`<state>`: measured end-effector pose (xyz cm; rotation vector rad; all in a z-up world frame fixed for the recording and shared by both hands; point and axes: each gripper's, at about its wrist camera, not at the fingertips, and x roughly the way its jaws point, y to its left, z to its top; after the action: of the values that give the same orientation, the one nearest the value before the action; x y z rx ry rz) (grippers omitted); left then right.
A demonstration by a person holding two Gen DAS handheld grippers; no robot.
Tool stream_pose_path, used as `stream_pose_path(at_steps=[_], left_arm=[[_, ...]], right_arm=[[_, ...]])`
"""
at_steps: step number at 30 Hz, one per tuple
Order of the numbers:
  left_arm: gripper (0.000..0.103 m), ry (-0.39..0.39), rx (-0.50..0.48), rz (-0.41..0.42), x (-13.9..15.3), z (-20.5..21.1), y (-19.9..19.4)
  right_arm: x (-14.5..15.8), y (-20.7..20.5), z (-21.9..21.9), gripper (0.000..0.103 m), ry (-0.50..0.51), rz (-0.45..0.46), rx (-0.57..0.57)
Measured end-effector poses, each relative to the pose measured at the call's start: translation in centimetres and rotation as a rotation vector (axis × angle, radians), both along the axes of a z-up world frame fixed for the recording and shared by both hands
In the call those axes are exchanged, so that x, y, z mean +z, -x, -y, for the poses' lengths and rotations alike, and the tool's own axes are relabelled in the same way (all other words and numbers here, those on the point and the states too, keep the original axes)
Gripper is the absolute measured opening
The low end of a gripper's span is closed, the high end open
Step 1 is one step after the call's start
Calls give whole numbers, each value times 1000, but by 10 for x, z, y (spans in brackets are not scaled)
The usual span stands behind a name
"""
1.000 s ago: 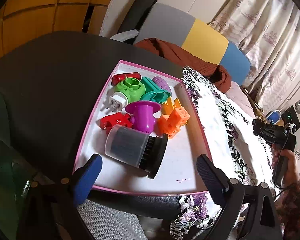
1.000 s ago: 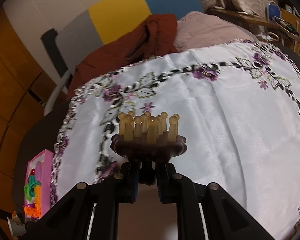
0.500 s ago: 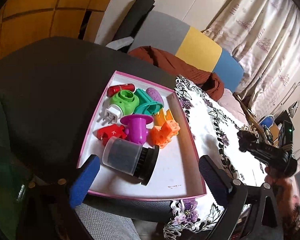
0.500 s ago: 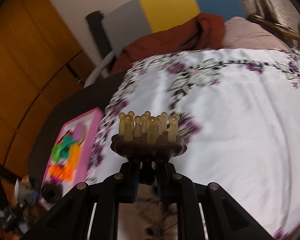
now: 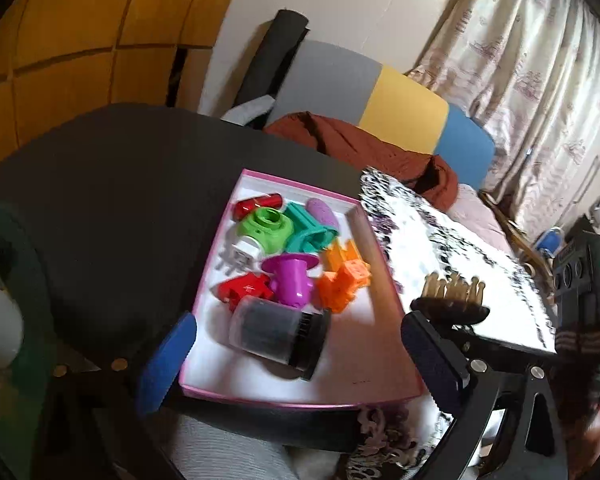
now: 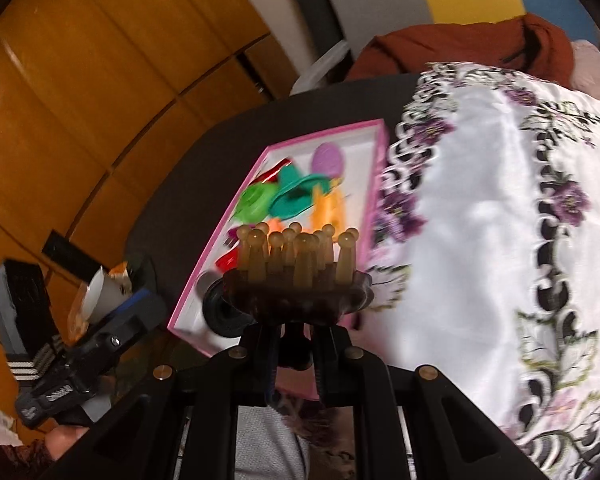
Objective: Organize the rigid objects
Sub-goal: 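Carry the brown peg holder into the pink tray and open the right tool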
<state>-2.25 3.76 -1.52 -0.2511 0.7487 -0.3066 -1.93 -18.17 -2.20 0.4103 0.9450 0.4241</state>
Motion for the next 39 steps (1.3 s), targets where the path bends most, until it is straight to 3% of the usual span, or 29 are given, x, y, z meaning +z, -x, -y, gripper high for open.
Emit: stream_pose_path(at_steps=[3, 11, 18, 28, 39], left_arm=[[103, -42, 39, 6, 1, -5, -2], [103, -52, 107, 2, 5, -19, -3], [103, -82, 130, 59, 16, -17, 0], [103, -150, 209, 56, 15, -19, 0], [103, -171, 247, 38, 17, -19, -1]], right_arm=[[-7, -6, -13, 13, 22, -34, 4], [-19, -11, -37, 13, 102, -87, -9], [-21, -13, -43, 13, 161, -93, -8], [-27, -13, -46, 16, 178, -113, -24], [-26, -11, -43, 16, 197, -98, -47]])
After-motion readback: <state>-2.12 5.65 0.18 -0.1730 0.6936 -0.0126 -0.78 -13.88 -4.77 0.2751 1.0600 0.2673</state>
